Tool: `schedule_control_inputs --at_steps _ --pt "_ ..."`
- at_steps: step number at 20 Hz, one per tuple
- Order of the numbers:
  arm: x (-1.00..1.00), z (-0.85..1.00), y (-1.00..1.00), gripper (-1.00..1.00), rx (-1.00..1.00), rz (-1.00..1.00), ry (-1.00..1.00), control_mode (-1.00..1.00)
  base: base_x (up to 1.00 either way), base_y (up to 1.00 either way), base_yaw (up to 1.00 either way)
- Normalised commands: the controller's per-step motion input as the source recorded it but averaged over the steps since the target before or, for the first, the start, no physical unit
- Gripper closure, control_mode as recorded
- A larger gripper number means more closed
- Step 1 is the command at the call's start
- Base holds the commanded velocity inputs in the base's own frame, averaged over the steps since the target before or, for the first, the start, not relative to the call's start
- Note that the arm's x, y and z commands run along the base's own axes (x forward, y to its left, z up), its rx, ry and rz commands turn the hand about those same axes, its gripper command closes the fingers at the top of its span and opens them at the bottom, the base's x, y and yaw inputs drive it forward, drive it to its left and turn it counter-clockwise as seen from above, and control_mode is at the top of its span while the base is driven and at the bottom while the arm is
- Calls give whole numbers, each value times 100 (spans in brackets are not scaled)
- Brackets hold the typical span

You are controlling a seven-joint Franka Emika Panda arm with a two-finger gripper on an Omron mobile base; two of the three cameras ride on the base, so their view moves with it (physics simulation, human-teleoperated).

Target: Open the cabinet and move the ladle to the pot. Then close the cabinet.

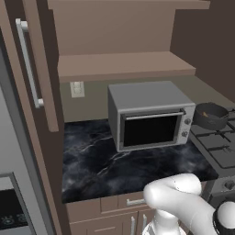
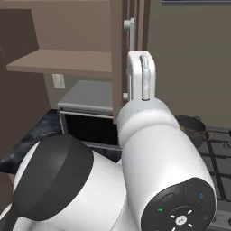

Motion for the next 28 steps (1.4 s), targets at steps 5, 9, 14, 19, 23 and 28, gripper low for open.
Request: schedule_control_inputs --at_steps 5,9,14,19,23,28 --pt "1 -1 -30 -100 3 18 0 -100 0 0 0" --pt "10 -10 -1 -100 1 13 0 -100 0 0 0" --pt "18 -13 0 -100 1 9 0 -100 0 0 0" --pt "25 -30 2 -100 3 5 0 -100 0 0 0" --pt "26 -37 6 -100 7 3 -1 -100 0 0 0" --pt "36 -13 28 -100 4 0 -4 -100 0 0 0"
